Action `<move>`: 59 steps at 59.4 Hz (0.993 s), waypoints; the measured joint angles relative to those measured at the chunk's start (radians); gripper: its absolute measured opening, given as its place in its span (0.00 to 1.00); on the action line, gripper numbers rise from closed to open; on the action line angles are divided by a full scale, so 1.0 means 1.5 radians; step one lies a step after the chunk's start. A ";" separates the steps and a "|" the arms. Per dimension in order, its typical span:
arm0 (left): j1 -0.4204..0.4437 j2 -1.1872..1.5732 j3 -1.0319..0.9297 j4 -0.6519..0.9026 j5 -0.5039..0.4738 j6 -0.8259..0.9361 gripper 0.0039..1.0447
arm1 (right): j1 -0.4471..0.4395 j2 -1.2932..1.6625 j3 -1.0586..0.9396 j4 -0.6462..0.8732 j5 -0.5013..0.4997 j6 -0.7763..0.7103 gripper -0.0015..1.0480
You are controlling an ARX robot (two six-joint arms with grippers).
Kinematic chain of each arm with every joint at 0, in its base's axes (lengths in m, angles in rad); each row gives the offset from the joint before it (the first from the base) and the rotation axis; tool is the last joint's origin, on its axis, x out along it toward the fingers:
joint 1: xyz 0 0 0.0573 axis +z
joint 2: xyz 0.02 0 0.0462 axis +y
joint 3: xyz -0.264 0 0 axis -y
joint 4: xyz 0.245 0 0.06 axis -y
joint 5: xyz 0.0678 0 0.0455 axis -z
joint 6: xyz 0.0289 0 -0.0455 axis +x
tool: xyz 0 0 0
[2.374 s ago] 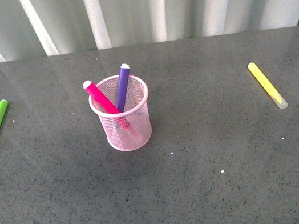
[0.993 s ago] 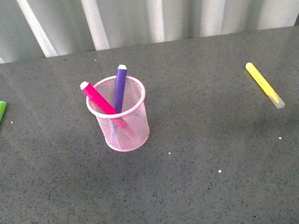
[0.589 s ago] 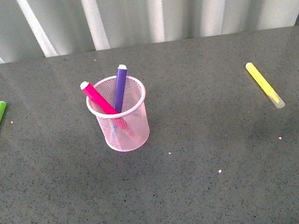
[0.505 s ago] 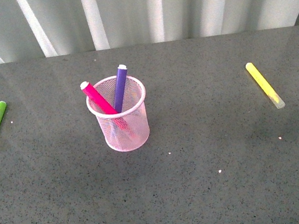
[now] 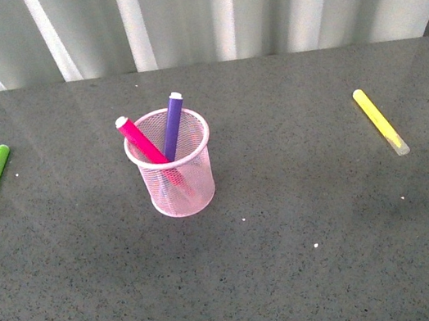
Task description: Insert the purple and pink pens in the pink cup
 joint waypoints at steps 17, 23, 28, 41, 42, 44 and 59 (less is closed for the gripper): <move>0.000 0.000 0.000 0.000 0.001 0.000 0.94 | 0.000 -0.013 0.000 -0.003 0.000 0.000 0.03; 0.000 0.000 0.000 0.000 0.001 0.000 0.94 | 0.000 -0.013 0.000 -0.003 0.000 0.000 0.15; 0.000 0.000 0.000 0.000 0.001 0.000 0.94 | 0.000 -0.013 0.000 -0.004 0.000 0.000 0.32; 0.000 0.000 0.000 0.000 0.001 0.000 0.94 | 0.000 -0.013 0.000 -0.004 0.000 0.000 0.71; 0.000 0.000 0.000 0.000 0.001 0.000 0.94 | 0.000 -0.013 0.000 -0.004 0.000 0.000 0.74; 0.000 0.000 0.000 0.000 0.001 0.000 0.94 | 0.000 -0.013 0.000 -0.004 0.000 0.000 0.79; 0.000 0.000 0.000 0.000 0.001 0.000 0.94 | 0.000 -0.013 0.000 -0.004 0.000 0.000 0.93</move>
